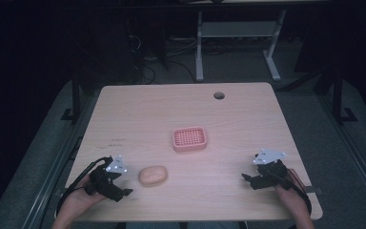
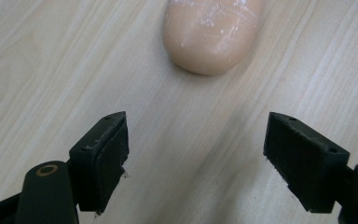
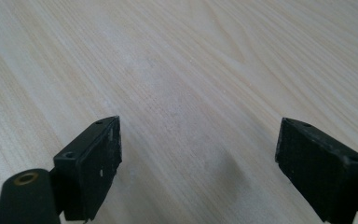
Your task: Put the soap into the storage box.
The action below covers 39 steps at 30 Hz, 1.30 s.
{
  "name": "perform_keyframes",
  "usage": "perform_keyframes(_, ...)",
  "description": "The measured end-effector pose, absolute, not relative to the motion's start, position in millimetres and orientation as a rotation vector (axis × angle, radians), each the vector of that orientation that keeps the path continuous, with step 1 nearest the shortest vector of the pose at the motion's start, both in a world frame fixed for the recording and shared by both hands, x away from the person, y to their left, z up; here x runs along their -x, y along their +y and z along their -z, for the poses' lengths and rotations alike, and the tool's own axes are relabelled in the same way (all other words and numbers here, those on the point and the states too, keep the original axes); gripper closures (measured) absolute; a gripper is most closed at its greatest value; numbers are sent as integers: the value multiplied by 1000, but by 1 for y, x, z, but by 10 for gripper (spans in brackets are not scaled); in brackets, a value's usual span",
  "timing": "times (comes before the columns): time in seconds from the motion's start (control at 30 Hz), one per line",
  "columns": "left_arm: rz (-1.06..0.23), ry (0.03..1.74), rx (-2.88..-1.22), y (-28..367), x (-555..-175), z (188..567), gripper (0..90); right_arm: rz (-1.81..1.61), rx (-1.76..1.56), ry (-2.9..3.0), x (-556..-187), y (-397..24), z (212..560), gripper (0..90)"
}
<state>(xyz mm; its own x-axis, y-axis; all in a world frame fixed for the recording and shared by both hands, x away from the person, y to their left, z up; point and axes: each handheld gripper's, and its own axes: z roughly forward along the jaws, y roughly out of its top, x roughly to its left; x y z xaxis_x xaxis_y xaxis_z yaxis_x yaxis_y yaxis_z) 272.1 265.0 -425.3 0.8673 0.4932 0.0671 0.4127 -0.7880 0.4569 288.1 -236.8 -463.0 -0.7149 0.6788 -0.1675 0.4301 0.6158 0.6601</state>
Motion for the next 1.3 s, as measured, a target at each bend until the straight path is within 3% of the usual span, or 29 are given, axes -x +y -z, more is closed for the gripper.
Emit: perform_keyframes(1.3,-208,505,-2688,210,-299,422,213,-855,-882,2442,-287,-236,463,138)
